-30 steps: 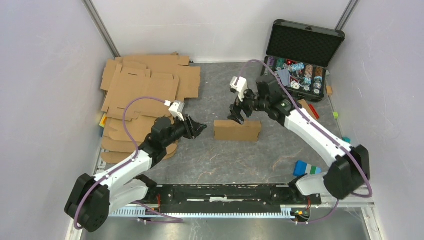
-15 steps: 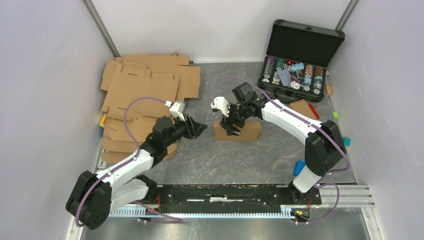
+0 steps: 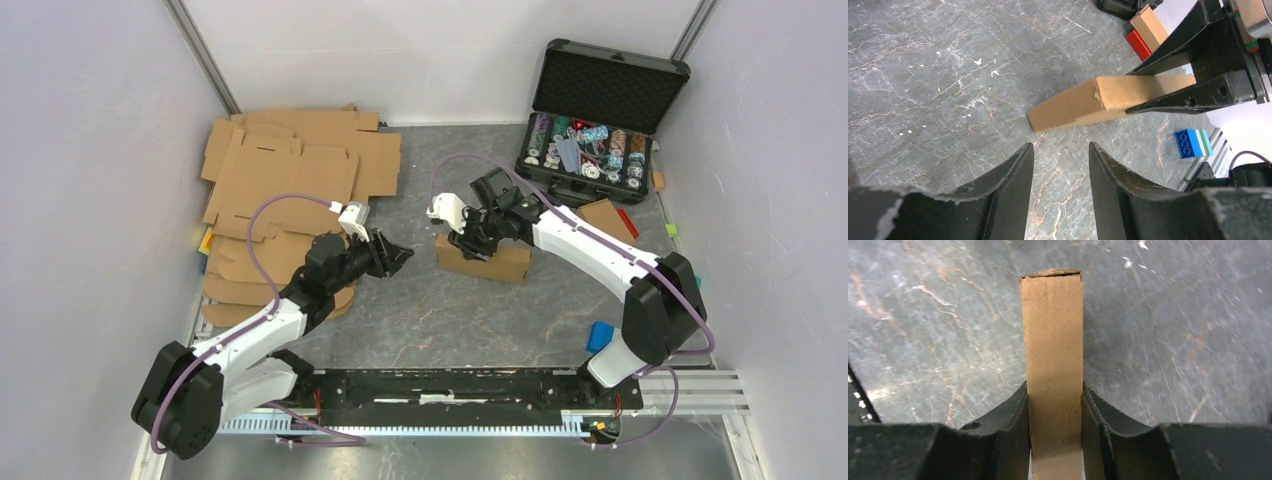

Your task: Fold the paper box

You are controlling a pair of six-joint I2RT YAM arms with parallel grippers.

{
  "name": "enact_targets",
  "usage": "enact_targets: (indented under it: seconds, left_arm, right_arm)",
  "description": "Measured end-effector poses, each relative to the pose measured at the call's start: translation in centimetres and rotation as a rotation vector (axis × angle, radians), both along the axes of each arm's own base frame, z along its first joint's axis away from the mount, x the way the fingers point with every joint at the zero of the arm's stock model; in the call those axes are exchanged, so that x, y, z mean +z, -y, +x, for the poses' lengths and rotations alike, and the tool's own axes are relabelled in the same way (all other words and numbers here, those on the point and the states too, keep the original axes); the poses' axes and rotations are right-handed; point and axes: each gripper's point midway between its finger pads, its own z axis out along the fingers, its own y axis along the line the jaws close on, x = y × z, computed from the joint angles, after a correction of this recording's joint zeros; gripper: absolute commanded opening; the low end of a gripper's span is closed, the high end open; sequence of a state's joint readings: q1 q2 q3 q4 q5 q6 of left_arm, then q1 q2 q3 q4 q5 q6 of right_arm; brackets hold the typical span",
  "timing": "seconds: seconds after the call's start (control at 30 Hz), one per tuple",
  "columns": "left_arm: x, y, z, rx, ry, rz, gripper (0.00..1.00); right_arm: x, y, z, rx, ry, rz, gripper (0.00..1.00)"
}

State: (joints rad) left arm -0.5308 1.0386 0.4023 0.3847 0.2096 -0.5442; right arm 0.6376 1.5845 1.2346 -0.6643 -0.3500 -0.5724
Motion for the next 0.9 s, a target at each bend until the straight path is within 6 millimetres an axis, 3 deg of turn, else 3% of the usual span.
enact_targets:
  seconds: [0.17,0.27,0.3,0.37,0.47,0.53,0.7,0.9]
  left_arm:
    - [0.4,0.0,0.0,0.000,0.010,-0.006,0.52]
    - [0.5,0.0,-0.1,0.000,0.012,-0.010,0.52]
    - [0.5,0.0,-0.1,0.000,0.009,-0.014,0.52]
    - [0.5,0.0,-0.1,0.001,0.006,-0.021,0.52]
    - [0.5,0.1,-0.2,0.003,0.004,-0.031,0.53]
    - [0.4,0.0,-0.3,0.004,-0.002,-0.036,0.53]
    - [0.3,0.1,-0.4,0.004,-0.008,-0.052,0.53]
    - [0.4,0.2,-0.5,0.005,-0.015,-0.061,0.53]
  right_arm:
    - [0.9,2.9,1.5,-0.145,0.110,-0.088,0.24]
    - [2.5,5.5,2.7,-0.260,0.212,-0.157,0.19]
    - [3.1,6.3,3.1,-0.301,0.249,-0.175,0.22]
    - [4.7,8.6,3.9,-0.410,0.343,-0.214,0.22]
    - [7.0,12.2,4.9,-0.585,0.505,-0.272,0.08]
    - [8.0,15.2,5.4,-0.717,0.613,-0.340,0.07]
    - [8.1,22.0,6.8,-0.967,0.725,-0.558,0.13]
    - [7.9,28.6,8.3,-1.182,0.813,-0.730,0.12]
